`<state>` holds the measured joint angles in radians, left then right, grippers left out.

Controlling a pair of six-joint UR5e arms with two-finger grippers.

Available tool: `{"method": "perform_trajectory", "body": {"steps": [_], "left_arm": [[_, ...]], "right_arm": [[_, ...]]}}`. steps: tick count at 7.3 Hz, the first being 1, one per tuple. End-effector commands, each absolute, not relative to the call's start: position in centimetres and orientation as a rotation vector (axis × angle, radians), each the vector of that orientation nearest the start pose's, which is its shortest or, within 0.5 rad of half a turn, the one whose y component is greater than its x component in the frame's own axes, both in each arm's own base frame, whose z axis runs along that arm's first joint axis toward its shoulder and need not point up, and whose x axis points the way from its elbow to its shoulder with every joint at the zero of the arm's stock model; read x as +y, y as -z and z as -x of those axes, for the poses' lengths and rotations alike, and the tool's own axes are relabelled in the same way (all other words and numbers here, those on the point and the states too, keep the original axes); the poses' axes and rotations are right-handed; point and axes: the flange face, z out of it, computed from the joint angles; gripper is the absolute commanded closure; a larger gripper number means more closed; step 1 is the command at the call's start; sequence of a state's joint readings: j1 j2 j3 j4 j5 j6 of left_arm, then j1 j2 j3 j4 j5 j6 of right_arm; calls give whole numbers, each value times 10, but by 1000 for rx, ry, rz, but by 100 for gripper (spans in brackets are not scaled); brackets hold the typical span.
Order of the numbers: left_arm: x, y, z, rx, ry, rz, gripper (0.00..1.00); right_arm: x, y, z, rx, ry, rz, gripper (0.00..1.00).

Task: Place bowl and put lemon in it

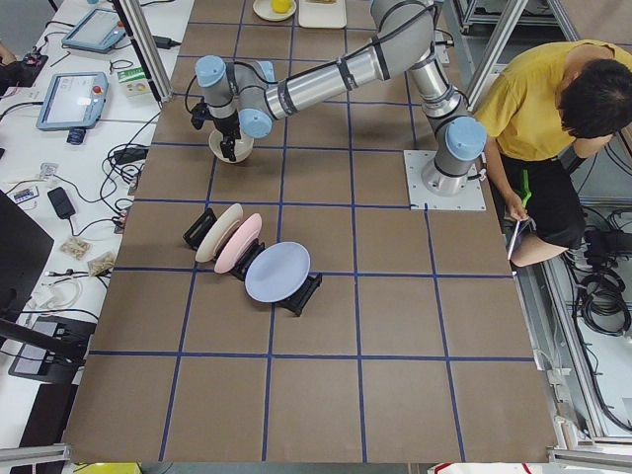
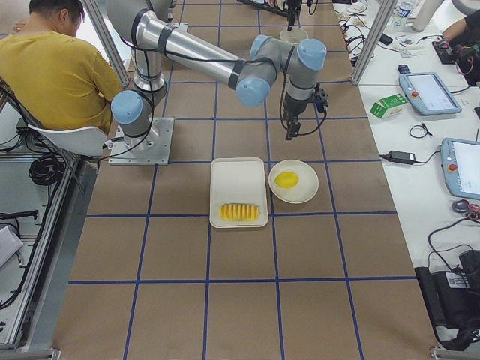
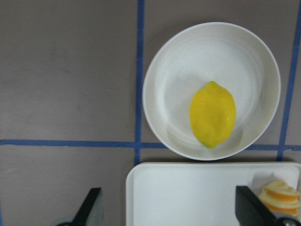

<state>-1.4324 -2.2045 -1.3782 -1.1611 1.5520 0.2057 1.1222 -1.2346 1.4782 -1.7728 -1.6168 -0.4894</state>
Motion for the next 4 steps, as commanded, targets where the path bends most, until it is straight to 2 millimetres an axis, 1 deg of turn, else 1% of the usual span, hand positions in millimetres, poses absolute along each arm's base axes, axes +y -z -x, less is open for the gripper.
{"method": "perform_trajectory", "body": {"steps": [1,2,3,4], "left_arm": [[-722,-210,39,3203,-25,-92,21],[-723,-198,37,3205,-39,-111,21],[-727,-198,20,3208,-30,-73,25],[-727,-200,12,3210,-31,-55,57]], "right_arm": [[-632,-292,226,3189,-48,32,0],[-638,-264,234,3186,-69,23,0],[-640,-250,235,3173,-97,-1,0],[-642,-250,233,3160,-88,-56,0]]}}
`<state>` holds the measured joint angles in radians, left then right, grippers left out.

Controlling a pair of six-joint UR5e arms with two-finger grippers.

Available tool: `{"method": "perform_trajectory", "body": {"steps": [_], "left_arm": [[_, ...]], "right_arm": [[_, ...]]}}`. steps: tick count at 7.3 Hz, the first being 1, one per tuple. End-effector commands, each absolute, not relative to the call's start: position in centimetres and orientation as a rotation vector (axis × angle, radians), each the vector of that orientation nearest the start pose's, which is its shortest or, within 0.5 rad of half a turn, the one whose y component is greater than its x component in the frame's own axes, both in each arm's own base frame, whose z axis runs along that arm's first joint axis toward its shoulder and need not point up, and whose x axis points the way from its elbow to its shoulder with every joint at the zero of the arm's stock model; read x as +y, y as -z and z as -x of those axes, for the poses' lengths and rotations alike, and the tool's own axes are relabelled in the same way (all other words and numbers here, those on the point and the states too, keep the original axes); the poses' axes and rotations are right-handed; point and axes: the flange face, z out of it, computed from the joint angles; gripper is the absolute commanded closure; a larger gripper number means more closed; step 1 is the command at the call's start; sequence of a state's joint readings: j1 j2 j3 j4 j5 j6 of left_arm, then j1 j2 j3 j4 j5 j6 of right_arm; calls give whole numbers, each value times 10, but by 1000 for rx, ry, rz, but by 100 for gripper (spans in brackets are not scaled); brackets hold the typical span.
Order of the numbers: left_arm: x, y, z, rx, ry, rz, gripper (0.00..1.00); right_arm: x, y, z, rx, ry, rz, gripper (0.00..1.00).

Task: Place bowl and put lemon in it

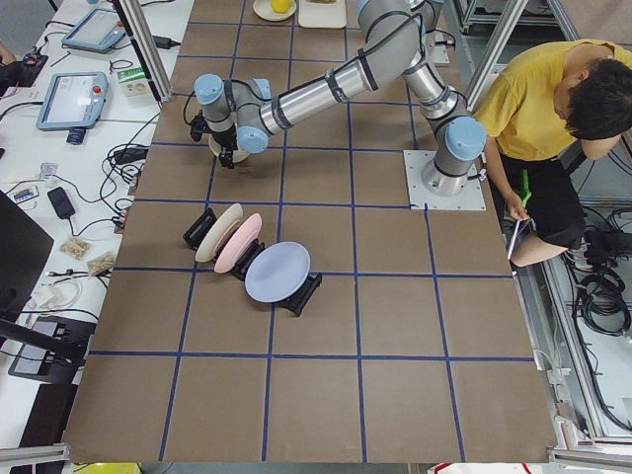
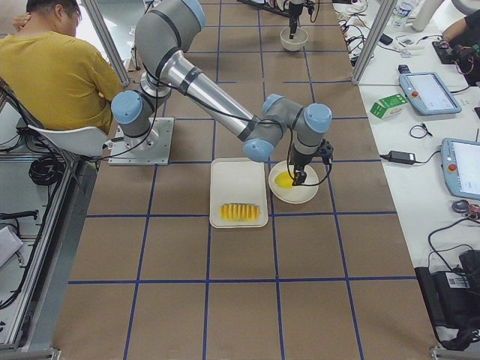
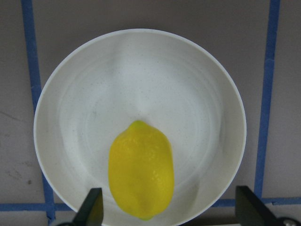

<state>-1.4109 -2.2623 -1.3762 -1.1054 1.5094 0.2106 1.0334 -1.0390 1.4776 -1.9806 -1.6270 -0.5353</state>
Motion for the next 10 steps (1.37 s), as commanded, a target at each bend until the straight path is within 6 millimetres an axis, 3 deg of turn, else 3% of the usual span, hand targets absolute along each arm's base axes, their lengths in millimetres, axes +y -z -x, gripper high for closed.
{"method": "perform_trajectory", "body": {"steps": [1,4,5,6,7,8,9,10], "left_arm": [[-726,-206,13,3215,-20,-33,62],[-722,-208,18,3246,-42,-21,100],[-720,-209,20,3279,-65,-16,100],[-719,-211,21,3281,-65,-18,100],[-719,-215,20,3278,-56,-16,100],[-716,-228,40,3287,-86,-17,100],[-706,-247,61,3433,-109,-3,100],[-688,-258,94,3505,-159,-32,100]], "right_arm": [[-641,-245,229,3146,-116,-187,0],[-646,-200,230,3112,-210,-211,0],[-648,-198,221,3111,-218,-189,0],[-648,-197,220,3110,-226,-186,8],[-647,-199,222,3121,-233,-185,62],[-645,-201,221,3104,-283,-182,98],[-643,-206,220,3094,-308,-185,100],[-642,-212,222,3124,-319,-183,100]]}}
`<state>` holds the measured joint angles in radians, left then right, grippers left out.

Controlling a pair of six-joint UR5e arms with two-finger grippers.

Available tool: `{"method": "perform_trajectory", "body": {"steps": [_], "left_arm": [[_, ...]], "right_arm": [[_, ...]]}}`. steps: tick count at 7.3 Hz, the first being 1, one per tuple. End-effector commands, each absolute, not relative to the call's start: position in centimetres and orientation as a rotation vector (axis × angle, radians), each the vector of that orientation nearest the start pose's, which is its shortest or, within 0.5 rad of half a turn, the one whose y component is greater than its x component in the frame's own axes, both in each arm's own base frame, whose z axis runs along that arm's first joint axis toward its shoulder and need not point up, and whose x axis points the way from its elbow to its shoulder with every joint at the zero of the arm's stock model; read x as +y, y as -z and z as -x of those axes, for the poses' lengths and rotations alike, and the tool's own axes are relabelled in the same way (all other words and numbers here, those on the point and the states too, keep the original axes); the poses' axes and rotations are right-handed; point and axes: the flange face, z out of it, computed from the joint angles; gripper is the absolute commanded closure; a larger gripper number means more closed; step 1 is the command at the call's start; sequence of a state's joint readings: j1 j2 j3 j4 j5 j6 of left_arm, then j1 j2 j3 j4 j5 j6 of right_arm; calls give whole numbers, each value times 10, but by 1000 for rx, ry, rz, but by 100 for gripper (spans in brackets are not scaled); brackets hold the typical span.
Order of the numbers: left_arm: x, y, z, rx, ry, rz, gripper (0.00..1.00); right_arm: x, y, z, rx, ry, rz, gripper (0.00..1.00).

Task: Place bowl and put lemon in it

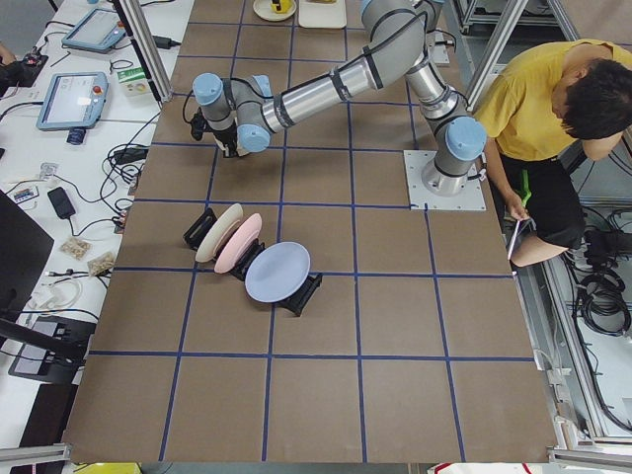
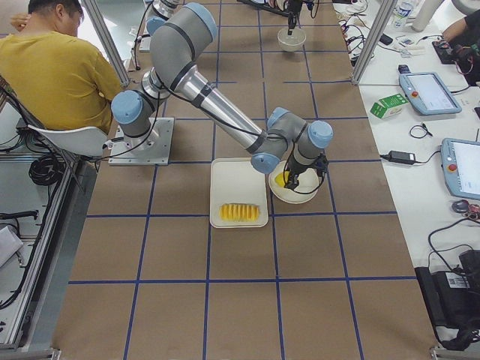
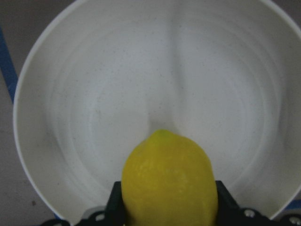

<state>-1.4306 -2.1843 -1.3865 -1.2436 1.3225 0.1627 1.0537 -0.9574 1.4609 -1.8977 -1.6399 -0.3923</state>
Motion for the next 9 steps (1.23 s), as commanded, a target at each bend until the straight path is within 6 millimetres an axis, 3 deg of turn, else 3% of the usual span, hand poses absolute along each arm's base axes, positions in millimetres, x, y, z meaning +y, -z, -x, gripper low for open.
{"method": "perform_trajectory", "body": {"steps": [1,2,3,4,5,7,9], "left_arm": [[-654,-244,154,3492,-279,-121,100],[-609,-237,216,3455,-372,-57,100],[-592,-248,250,3436,-240,2,100],[-580,-242,269,3385,-213,-43,100],[-570,-234,278,3363,-210,-75,100],[-571,-212,281,3338,-106,31,100],[-571,-210,280,3320,-99,23,100]], "right_arm": [[-643,-233,221,3155,-286,-176,100],[-645,-251,205,3156,-283,-143,100],[-643,-280,179,3169,-267,-91,100],[-635,-308,155,3158,-283,-100,100],[-632,-323,127,3145,-286,-132,100],[-621,-360,56,3132,-263,-198,100],[-613,-378,-11,3119,-245,-161,100]]}}
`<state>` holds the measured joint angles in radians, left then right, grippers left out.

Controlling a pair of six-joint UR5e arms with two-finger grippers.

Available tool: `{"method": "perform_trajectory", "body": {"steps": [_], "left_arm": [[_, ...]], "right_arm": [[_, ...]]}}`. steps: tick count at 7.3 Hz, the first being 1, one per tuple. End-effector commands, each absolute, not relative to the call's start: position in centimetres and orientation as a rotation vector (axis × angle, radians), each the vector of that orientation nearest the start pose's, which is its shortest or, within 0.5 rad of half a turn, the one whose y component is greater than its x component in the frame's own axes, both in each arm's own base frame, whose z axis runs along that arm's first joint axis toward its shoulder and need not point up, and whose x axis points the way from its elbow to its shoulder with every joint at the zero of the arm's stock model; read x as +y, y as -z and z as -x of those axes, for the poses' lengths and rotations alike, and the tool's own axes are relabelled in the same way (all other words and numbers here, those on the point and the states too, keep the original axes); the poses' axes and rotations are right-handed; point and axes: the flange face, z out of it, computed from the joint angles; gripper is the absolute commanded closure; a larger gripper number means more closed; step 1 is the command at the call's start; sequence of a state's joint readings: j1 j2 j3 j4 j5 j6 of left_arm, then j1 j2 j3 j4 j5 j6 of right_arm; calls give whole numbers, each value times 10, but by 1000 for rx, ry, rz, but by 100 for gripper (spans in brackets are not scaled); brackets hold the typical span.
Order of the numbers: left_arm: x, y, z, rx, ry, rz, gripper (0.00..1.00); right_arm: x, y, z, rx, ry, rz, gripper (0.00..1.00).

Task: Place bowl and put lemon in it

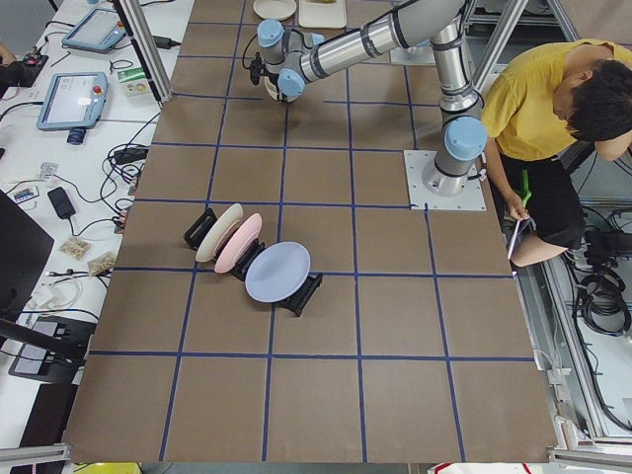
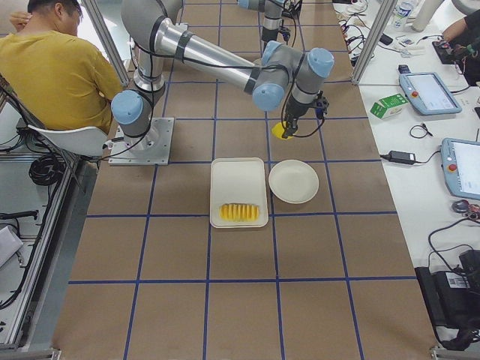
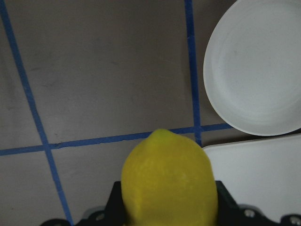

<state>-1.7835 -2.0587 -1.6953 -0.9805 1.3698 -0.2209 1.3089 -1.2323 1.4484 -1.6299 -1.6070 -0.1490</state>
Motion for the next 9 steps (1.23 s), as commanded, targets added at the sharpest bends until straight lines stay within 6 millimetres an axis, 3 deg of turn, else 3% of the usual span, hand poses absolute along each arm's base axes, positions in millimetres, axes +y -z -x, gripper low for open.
{"method": "perform_trajectory", "body": {"steps": [1,2,3,4,5,7,8,9], "left_arm": [[-572,-212,278,3316,-96,18,52],[-575,-218,277,3318,-72,38,1],[-580,-238,271,3323,-28,55,0],[-593,-267,243,3274,28,86,0],[-603,-309,204,3251,-22,55,0],[-583,-403,158,3202,-116,-162,0],[-560,-433,133,3159,-148,-190,0],[-549,-461,126,3163,-71,-273,0]], "right_arm": [[-608,-385,-45,3105,-237,-192,100],[-602,-394,-87,3111,-208,-183,100],[-595,-397,-125,3119,-188,-127,100],[-589,-400,-157,3126,-155,-55,100],[-583,-399,-184,3130,-137,-73,100],[-576,-384,-244,3075,-106,-151,100],[-578,-368,-277,3042,-57,-192,100],[-577,-351,-306,3038,-37,-133,100]]}}
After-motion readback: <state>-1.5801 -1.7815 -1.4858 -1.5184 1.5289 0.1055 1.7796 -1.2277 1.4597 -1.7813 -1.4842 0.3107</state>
